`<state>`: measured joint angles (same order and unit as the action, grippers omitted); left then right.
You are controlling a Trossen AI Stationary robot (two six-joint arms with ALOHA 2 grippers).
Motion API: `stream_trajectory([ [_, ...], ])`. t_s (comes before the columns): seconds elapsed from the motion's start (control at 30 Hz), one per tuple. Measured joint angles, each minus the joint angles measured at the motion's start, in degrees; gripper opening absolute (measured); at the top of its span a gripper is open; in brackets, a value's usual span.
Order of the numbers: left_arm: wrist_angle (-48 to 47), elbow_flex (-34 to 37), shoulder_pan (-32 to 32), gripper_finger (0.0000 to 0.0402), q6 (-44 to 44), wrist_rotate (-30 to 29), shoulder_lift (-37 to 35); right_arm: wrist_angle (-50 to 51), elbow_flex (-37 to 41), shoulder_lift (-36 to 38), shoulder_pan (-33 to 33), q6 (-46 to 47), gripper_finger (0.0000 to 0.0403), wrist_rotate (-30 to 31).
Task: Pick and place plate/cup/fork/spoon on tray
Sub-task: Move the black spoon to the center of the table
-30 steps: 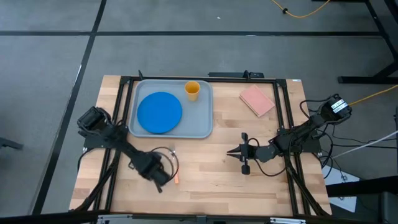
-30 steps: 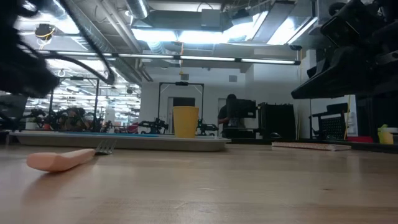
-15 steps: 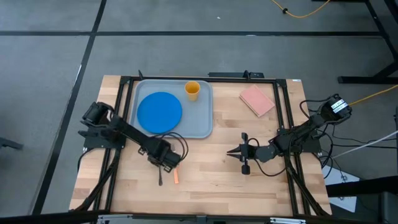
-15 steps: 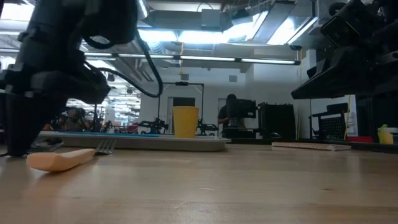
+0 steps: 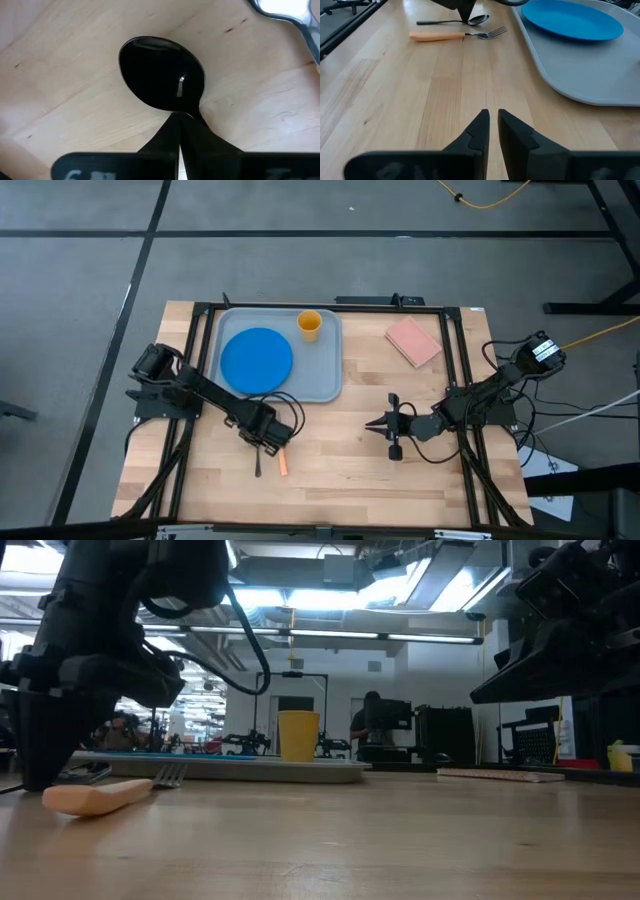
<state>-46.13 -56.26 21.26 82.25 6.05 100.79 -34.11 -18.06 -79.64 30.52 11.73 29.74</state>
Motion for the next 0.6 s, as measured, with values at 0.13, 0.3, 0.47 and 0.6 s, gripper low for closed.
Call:
stream_trajectory([
  [0.13,-0.2,-0.9,0.1,0.0000,1.5,0.8,0.2,0.0,0.0,0.0,0.0,0.0,0.0045,0.0],
  [0.3,4.1,-1.4,0.2,0.0000,1.6,3.7,0.3,0.2,0.0,0.0,0.0,0.0,0.0045,0.0],
  [0.47,11.0,-1.4,-0.1,0.0000,1.4,1.3,0.3,1.5,0.0,0.0,0.0,-0.1,0.0045,0.0],
  [0.6,13.4,-1.4,-1.4,0.0000,1.0,-1.0,0.3,2.5,0.0,0.0,0.0,0.1,0.0045,0.0],
])
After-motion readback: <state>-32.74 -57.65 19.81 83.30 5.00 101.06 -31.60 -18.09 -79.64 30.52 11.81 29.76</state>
